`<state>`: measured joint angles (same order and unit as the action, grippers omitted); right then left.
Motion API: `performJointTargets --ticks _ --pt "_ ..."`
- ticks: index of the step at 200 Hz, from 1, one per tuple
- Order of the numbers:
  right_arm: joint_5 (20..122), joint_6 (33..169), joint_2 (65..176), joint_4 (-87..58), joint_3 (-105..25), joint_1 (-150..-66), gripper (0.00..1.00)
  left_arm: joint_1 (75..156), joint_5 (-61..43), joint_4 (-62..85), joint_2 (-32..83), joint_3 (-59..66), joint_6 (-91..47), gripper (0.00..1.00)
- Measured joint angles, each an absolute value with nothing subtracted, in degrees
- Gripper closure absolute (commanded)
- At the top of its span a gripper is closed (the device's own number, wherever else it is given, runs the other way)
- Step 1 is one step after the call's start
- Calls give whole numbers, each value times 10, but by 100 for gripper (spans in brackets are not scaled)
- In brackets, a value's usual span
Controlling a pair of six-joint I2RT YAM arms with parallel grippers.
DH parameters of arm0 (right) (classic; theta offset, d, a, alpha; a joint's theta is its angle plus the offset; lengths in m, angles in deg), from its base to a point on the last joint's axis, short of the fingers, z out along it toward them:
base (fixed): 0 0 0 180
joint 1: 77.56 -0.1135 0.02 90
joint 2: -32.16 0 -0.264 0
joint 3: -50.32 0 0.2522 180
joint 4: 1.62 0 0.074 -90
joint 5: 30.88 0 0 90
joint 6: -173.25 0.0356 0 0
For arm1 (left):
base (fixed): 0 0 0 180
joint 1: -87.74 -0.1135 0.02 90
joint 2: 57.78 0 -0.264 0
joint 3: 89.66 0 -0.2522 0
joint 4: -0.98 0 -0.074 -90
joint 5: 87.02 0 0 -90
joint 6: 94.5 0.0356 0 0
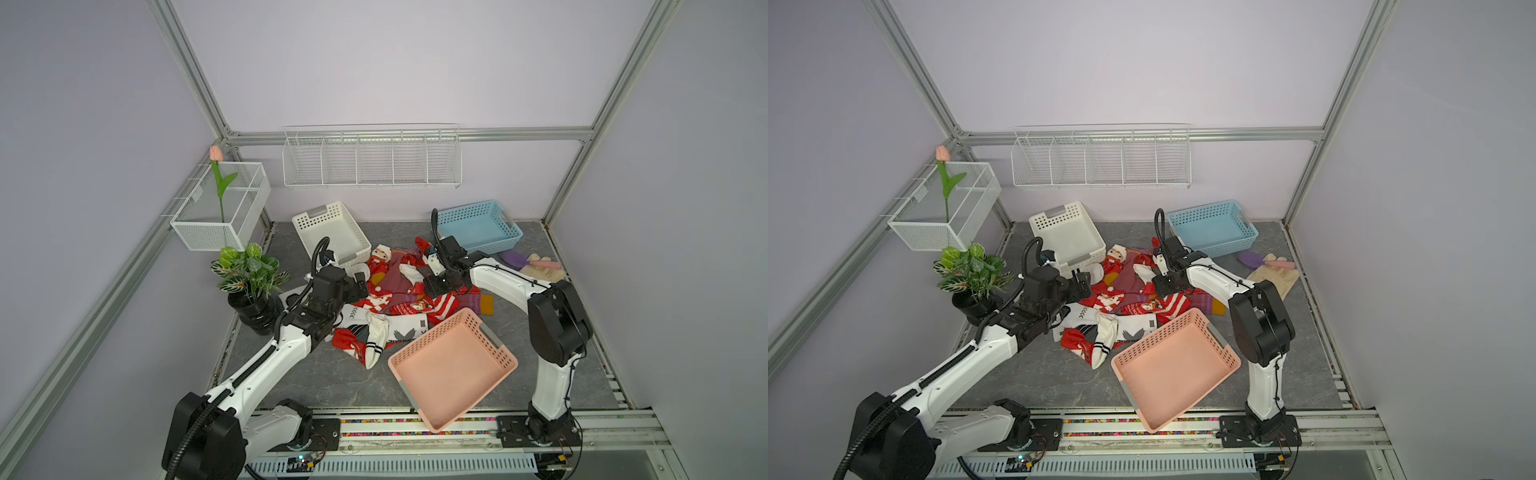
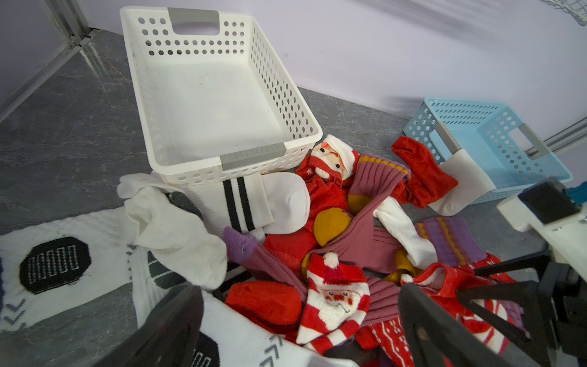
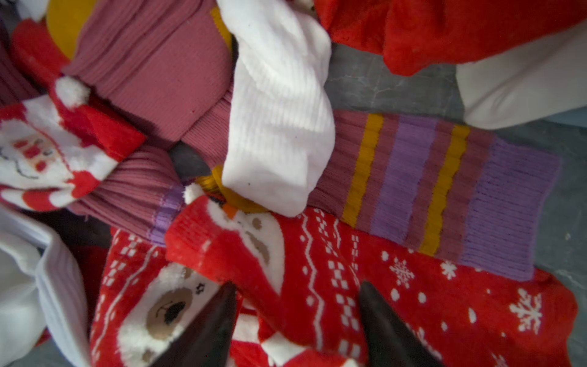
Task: Sort the socks into the basket by color
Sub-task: Pick up the sock from the center of the board.
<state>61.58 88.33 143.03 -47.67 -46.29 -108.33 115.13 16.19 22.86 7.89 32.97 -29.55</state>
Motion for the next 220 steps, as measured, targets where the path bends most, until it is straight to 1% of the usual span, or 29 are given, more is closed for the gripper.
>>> performJointTargets --ticks 13,22,29,39,42,65,150,220 --pt "614 880 1430 -477 -464 -1083 71 1151 162 228 79 330 -295 2" --pt "615 875 1430 -477 -466 -1083 78 1151 162 228 79 330 -296 2" --pt "615 873 1430 -477 -467 -1083 80 1151 162 228 79 330 -295 3" --pt "615 876 1430 -477 -468 -1083 81 1151 162 228 79 330 -295 2" --pt "615 875 1430 -477 -468 -1083 84 1151 162 228 79 330 -295 2" --pt "614 874 1426 -479 -468 -1083 93 1151 162 228 79 330 -296 3" --pt "607 884 1337 -488 -469 -1082 93 1151 163 230 78 330 -295 2" --pt "646 919 1296 -488 -469 -1060 93 1151 164 237 68 330 -295 2"
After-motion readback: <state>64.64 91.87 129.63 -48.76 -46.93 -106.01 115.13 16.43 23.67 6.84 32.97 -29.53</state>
